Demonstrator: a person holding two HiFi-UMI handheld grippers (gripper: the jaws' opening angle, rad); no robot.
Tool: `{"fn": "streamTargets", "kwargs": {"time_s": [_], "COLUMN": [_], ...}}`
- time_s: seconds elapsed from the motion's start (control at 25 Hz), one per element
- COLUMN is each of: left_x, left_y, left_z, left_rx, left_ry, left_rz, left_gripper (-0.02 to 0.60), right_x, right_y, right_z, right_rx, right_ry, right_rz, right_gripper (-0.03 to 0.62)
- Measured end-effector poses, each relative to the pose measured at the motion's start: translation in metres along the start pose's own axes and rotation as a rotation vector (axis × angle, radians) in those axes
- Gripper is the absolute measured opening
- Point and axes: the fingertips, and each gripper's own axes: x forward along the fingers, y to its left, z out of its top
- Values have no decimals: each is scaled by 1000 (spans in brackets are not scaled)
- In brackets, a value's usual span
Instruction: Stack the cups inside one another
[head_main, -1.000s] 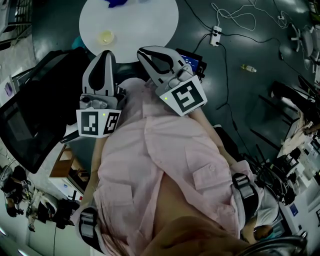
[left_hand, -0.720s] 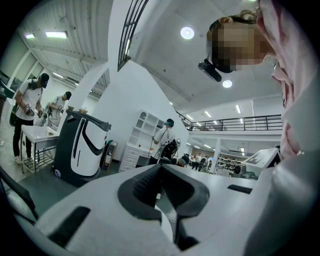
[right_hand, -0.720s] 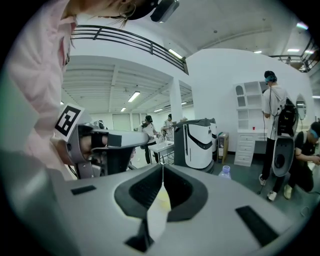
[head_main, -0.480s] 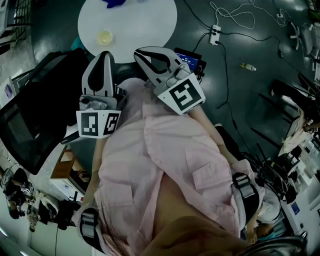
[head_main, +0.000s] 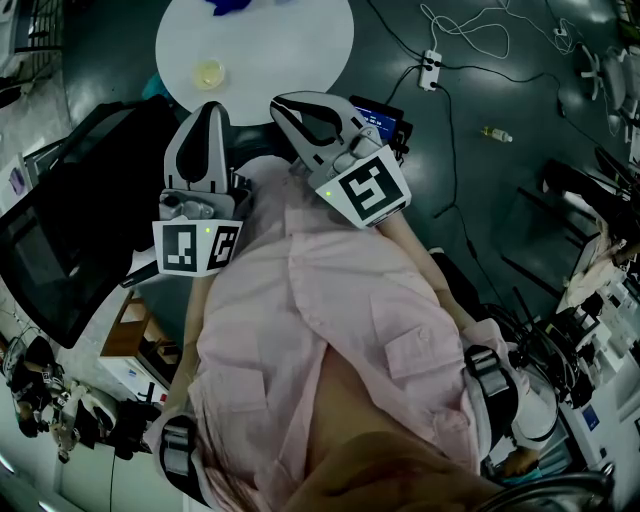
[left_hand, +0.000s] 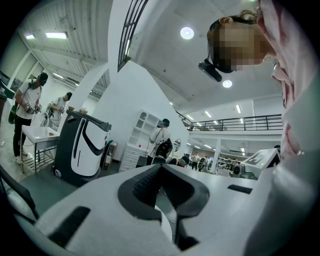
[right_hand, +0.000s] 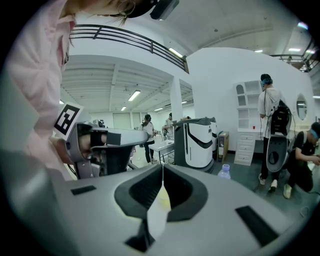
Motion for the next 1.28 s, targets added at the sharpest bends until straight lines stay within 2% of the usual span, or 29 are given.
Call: {"fn": "streamTargets", "kwargs": {"time_s": [1.28], "left_x": [4], "left_y": [-3], "left_z": [-1], "left_rx": [3], "left_ry": [-2], "left_rz": [-14], "left_gripper": [15], "right_x": [-5], "right_y": [-11], "right_z": [-3], "right_rx": [27], "right_ry": [-10], "right_rz": [-43], "right_gripper": [31]}}
